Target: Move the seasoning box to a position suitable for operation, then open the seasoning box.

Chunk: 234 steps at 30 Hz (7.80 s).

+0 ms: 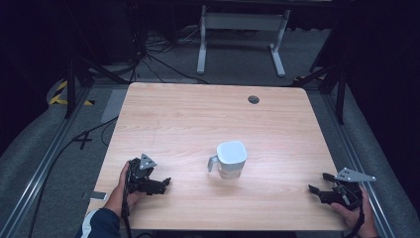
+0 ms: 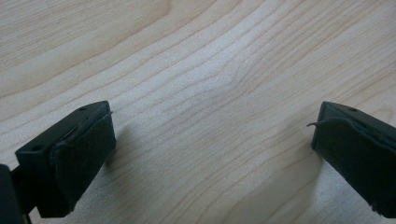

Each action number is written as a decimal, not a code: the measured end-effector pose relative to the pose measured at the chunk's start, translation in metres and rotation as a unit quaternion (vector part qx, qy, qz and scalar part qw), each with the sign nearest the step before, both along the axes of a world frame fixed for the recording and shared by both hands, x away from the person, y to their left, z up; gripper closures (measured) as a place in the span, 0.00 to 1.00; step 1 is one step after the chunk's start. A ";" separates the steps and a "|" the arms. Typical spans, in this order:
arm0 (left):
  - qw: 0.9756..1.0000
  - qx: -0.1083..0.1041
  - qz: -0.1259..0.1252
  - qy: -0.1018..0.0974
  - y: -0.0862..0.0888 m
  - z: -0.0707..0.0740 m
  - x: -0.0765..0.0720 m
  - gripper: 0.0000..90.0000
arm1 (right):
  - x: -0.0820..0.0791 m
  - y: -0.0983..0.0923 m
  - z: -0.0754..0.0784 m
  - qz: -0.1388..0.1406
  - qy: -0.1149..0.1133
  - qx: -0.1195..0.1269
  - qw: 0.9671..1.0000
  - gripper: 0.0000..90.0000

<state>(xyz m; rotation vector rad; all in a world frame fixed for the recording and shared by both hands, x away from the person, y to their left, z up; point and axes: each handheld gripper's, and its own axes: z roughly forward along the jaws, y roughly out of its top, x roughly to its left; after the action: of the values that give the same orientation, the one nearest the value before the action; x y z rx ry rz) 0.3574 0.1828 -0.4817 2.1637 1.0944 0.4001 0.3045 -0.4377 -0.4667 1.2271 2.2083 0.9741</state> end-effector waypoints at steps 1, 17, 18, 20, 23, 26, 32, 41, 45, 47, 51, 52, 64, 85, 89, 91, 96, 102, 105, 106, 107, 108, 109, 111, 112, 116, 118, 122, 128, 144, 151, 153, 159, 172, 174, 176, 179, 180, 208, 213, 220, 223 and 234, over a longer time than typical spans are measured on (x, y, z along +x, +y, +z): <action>1.000 0.000 0.000 0.000 0.000 0.000 0.000 0.00 | 0.000 0.000 0.000 0.000 0.000 0.000 1.000 0.24; 0.998 0.033 -0.062 -0.006 -0.001 0.009 0.002 0.09 | 0.000 0.000 0.000 0.001 -0.002 -0.001 1.000 0.24; 0.997 0.033 -0.073 -0.005 -0.002 0.011 0.001 0.14 | 0.000 0.000 0.000 0.002 -0.002 -0.003 1.000 0.24; 0.995 0.024 -0.093 -0.001 -0.004 0.015 0.003 0.24 | 0.000 0.000 0.000 0.000 0.000 0.000 1.000 0.24; 0.994 0.006 -0.111 -0.017 -0.013 0.024 0.005 0.20 | 0.000 0.000 0.000 0.002 -0.002 -0.003 1.000 0.24; 0.990 -0.033 -0.126 -0.047 -0.024 0.041 0.005 0.24 | 0.000 0.000 0.000 0.001 0.002 -0.002 1.000 0.24; 0.981 -0.070 -0.156 -0.095 -0.048 0.075 0.005 0.48 | 0.000 0.000 0.000 0.001 -0.001 -0.001 1.000 0.24; 0.961 -0.103 -0.218 -0.133 -0.090 0.102 0.007 0.89 | 0.000 0.000 0.000 0.001 -0.001 -0.002 1.000 0.24; 0.956 -0.117 -0.228 -0.141 -0.105 0.107 0.008 0.92 | 0.000 0.000 0.000 0.001 0.000 0.000 1.000 0.24; 0.954 -0.119 -0.231 -0.148 -0.111 0.110 0.009 0.93 | 0.000 -0.001 0.000 0.003 0.002 -0.002 1.000 0.24; 0.953 -0.118 -0.235 -0.150 -0.121 0.109 0.012 0.91 | 0.000 0.000 0.000 0.001 0.001 -0.001 1.000 0.24; 0.953 -0.120 -0.238 -0.147 -0.123 0.108 0.013 0.92 | 0.000 -0.001 0.000 0.003 0.002 -0.003 1.000 0.24; 0.954 -0.123 -0.244 -0.125 -0.134 0.093 0.020 0.96 | 0.000 -0.001 0.000 0.003 0.002 -0.002 1.000 0.24; 0.952 -0.144 -0.243 -0.121 -0.126 0.088 0.021 1.00 | 0.003 0.015 0.024 0.047 -0.022 0.001 0.999 0.40; 0.953 -0.143 -0.240 -0.118 -0.124 0.088 0.021 1.00 | 0.005 0.033 0.046 0.104 -0.034 0.016 0.994 0.40; 0.953 -0.144 -0.239 -0.118 -0.124 0.088 0.021 1.00 | 0.006 0.040 0.053 0.121 -0.037 0.019 0.992 0.41; 0.953 -0.139 -0.242 -0.120 -0.124 0.088 0.021 0.99 | 0.019 0.081 0.083 0.178 -0.050 0.009 0.983 0.58; 0.956 -0.120 -0.239 -0.117 -0.125 0.081 0.022 0.99 | 0.038 0.132 0.100 0.238 -0.060 0.018 0.969 0.79; 0.955 -0.116 -0.247 -0.116 -0.128 0.079 0.022 0.97 | 0.044 0.165 0.105 0.260 -0.065 0.008 0.963 0.85; 0.955 -0.114 -0.249 -0.115 -0.129 0.079 0.022 0.97 | 0.046 0.178 0.107 0.265 -0.070 0.003 0.962 0.87; 0.955 -0.113 -0.249 -0.117 -0.130 0.079 0.022 0.97 | 0.046 0.178 0.107 0.265 -0.070 0.003 0.962 0.87; 0.955 -0.113 -0.249 -0.116 -0.129 0.080 0.022 0.97 | 0.048 0.189 0.108 0.272 -0.070 0.004 0.960 0.88; 0.955 -0.113 -0.249 -0.116 -0.129 0.080 0.022 0.97 | 0.048 0.189 0.108 0.272 -0.070 0.004 0.960 0.88; 0.955 -0.112 -0.248 -0.119 -0.128 0.080 0.022 0.97 | 0.050 0.203 0.110 0.276 -0.075 0.005 0.958 0.90; 0.955 -0.113 -0.248 -0.120 -0.128 0.080 0.022 0.97 | 0.050 0.207 0.111 0.280 -0.079 0.008 0.957 0.91; 0.955 -0.109 -0.249 -0.116 -0.129 0.079 0.022 0.97 | 0.048 0.218 0.117 0.286 -0.092 0.015 0.954 0.92; 0.955 -0.110 -0.250 -0.118 -0.129 0.079 0.022 0.97 | 0.047 0.220 0.119 0.288 -0.097 0.017 0.953 0.93; 0.955 -0.112 -0.249 -0.116 -0.129 0.078 0.023 0.97 | 0.047 0.222 0.119 0.288 -0.098 0.016 0.952 0.94; 0.956 -0.110 -0.247 -0.116 -0.129 0.078 0.022 0.97 | 0.047 0.226 0.119 0.293 -0.102 0.012 0.951 0.97; 0.962 -0.090 -0.226 -0.124 -0.100 0.083 0.015 0.96 | 0.045 0.247 0.120 0.314 -0.109 0.000 0.943 1.00; 0.967 -0.075 -0.210 -0.121 -0.079 0.079 0.008 0.96 | 0.044 0.249 0.118 0.316 -0.108 -0.002 0.942 1.00; 0.969 -0.070 -0.205 -0.119 -0.074 0.077 0.006 0.96 | 0.044 0.249 0.118 0.318 -0.107 -0.004 0.942 1.00; 0.972 -0.057 -0.195 -0.114 -0.062 0.072 0.003 0.95 | 0.043 0.251 0.117 0.319 -0.110 -0.007 0.941 1.00; 0.981 -0.026 -0.171 -0.092 -0.040 0.058 -0.001 0.91 | 0.042 0.234 0.122 0.298 -0.120 -0.014 0.947 0.99; 0.981 -0.024 -0.168 -0.089 -0.036 0.055 -0.003 0.90 | 0.043 0.230 0.123 0.294 -0.121 -0.011 0.948 0.99; 0.983 -0.021 -0.162 -0.083 -0.030 0.052 -0.005 0.89 | 0.043 0.224 0.124 0.288 -0.125 -0.014 0.949 0.99; 0.984 -0.017 -0.157 -0.076 -0.024 0.047 -0.007 0.88 | 0.042 0.216 0.126 0.281 -0.128 -0.021 0.951 0.99; 0.985 -0.016 -0.155 -0.072 -0.022 0.046 -0.008 0.88 | 0.042 0.214 0.126 0.278 -0.128 -0.020 0.952 0.99; 0.991 0.002 -0.131 -0.038 0.029 0.023 -0.018 0.69 | 0.029 0.097 0.088 0.175 -0.087 -0.080 0.977 0.91; 0.990 0.002 -0.138 -0.023 0.029 0.017 -0.016 0.68 | 0.025 0.074 0.073 0.152 -0.071 -0.082 0.982 0.83; 0.989 0.011 -0.147 -0.011 0.027 0.011 -0.016 0.63 | 0.019 0.045 0.052 0.128 -0.047 -0.075 0.988 0.74; 0.989 -0.003 -0.147 -0.011 0.030 0.008 -0.015 0.60 | 0.014 0.036 0.046 0.119 -0.043 -0.065 0.990 0.69; 0.991 -0.024 -0.128 -0.030 0.030 0.001 -0.017 0.39 | -0.001 0.010 0.010 0.081 -0.006 0.004 0.997 0.48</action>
<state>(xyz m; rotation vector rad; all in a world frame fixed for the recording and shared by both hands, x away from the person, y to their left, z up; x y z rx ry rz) 0.3406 0.2129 -0.4809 2.1995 0.7735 0.3168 0.3040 -0.4282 -0.4569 1.0561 2.3260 1.0488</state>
